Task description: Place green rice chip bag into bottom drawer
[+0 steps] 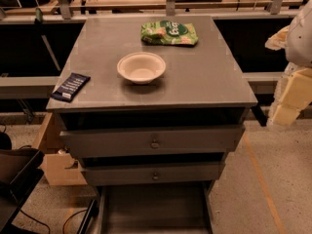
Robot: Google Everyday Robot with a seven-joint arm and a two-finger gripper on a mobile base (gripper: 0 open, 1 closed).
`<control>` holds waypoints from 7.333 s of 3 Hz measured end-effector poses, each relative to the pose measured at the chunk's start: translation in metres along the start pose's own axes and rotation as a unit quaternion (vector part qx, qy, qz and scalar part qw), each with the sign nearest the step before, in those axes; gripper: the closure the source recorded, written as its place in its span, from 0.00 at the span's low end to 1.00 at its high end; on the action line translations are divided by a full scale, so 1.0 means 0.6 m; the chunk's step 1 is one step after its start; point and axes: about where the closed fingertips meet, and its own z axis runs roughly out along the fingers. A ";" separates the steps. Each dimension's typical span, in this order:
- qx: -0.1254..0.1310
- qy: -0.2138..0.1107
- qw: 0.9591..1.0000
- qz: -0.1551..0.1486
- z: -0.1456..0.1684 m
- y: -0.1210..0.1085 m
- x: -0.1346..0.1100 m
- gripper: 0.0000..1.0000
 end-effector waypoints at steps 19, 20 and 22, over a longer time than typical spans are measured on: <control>0.156 -0.289 0.939 0.102 0.487 -0.632 -0.484 0.65; 0.153 -0.288 0.940 0.102 0.493 -0.630 -0.487 0.87; 0.151 -0.287 0.940 0.101 0.500 -0.628 -0.490 1.00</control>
Offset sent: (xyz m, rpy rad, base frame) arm 0.0782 0.0134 -0.0074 0.0776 -0.2710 -0.1306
